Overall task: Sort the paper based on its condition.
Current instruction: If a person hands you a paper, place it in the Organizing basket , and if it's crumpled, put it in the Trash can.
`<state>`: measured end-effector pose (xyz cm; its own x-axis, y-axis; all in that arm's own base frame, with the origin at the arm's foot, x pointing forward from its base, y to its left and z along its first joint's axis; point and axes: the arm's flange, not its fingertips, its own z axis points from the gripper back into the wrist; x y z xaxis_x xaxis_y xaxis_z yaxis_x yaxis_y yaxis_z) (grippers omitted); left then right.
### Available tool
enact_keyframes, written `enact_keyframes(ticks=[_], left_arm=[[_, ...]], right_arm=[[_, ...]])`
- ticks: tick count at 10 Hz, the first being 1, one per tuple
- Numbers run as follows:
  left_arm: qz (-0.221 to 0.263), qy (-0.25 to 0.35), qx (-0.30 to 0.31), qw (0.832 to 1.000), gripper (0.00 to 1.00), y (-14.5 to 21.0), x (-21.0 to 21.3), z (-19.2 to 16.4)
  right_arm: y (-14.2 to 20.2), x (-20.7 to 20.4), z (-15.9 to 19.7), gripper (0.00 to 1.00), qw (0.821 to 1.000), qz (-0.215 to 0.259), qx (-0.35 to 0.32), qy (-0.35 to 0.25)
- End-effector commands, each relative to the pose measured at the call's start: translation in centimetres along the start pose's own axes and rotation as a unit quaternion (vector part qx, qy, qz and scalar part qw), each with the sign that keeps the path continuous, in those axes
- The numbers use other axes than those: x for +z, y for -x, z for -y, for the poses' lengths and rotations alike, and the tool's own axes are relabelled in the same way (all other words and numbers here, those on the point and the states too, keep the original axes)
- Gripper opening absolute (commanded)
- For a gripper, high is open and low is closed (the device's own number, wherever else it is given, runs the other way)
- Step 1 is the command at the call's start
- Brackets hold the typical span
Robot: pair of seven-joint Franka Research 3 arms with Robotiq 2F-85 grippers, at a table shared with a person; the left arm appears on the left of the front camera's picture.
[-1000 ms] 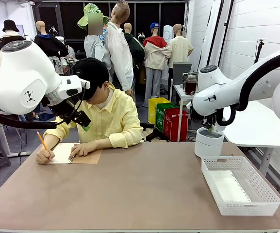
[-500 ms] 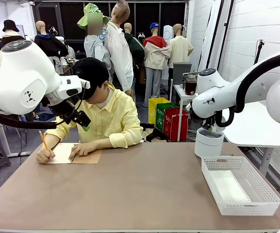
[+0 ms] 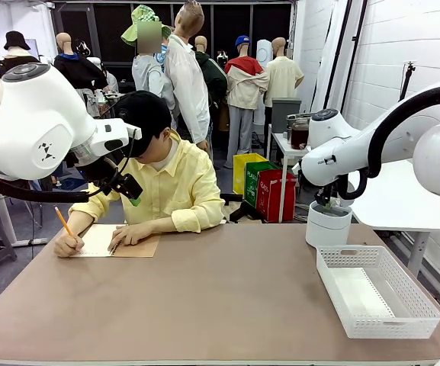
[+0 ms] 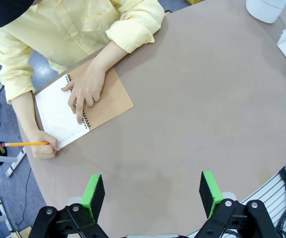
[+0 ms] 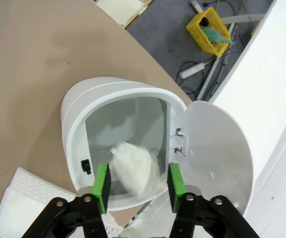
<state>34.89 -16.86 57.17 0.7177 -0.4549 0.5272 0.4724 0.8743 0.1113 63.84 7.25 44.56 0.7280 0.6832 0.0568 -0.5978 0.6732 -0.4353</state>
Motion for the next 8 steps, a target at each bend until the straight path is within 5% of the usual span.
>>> enact_keyframes(ticks=[1, 8], left_arm=[[0.0, -0.001, -0.003, 1.0, 1.0, 0.1, 0.0, -0.1], [0.0, -0.001, -0.003, 1.0, 1.0, 0.1, 0.0, -0.1]], right_arm=[[-0.3, -0.1, 0.4, 1.0, 1.0, -0.006, -0.007, 0.017], [-0.1, 0.5, 0.1, 1.0, 1.0, 0.003, -0.002, 0.002]])
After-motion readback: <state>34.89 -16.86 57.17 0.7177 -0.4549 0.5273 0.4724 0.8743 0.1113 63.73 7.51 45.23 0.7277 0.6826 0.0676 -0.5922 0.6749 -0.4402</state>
